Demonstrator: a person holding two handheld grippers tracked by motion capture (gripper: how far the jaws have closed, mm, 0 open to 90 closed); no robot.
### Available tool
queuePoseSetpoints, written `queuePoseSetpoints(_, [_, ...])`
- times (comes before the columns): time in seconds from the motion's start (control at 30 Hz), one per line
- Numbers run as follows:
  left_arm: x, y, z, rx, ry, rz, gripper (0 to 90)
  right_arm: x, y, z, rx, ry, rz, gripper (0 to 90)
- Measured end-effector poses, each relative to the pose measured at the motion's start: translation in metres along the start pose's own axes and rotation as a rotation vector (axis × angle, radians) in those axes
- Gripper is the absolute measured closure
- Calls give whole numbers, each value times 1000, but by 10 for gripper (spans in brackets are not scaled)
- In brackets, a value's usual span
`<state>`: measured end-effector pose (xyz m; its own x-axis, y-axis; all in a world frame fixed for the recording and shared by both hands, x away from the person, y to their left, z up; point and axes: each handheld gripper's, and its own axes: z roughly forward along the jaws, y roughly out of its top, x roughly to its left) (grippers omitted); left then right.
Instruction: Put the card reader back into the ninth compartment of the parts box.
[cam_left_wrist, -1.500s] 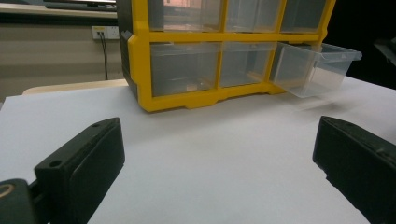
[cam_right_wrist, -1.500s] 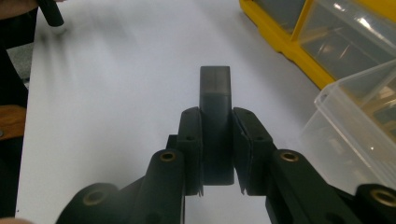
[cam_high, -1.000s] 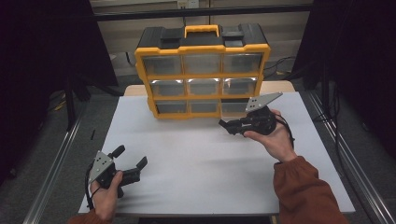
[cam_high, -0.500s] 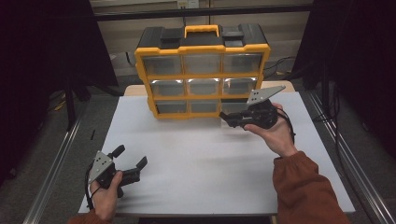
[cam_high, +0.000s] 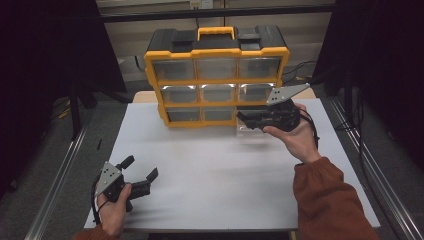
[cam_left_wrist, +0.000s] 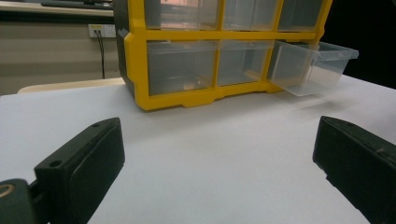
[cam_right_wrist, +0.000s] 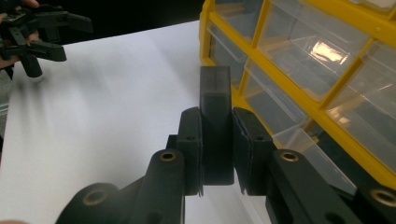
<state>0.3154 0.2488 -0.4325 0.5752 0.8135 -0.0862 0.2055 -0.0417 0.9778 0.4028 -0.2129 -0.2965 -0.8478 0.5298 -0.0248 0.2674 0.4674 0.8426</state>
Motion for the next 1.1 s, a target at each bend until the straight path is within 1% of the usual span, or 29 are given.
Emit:
queuePoseSetpoints(0.17, [0, 0, -1, -1, 5, 3, 21, -4, 4, -2, 19, -12, 11, 737])
queuePoseSetpoints(0.2, [1, 0, -1, 0, 4, 8, 21, -6, 5, -2, 22, -14, 12, 737])
queuePoseSetpoints(0.3, [1, 0, 0, -2, 3, 1, 22, -8, 8, -2, 30, -15, 10, 737])
queuePoseSetpoints(0.4, [1, 0, -1, -3, 5, 3, 21, -10, 11, -2, 42, -18, 7, 737])
queuePoseSetpoints(0.57, [1, 0, -1, 0, 4, 9, 21, -14, 12, -1, 59, -24, 17, 737])
queuePoseSetpoints(0.63, [1, 0, -1, -4, 5, 3, 21, -16, 13, -1, 65, -26, 20, 737])
queuePoseSetpoints(1.1, [1, 0, -1, -5, 5, 4, 22, -28, 15, 1, 102, -41, 34, 737])
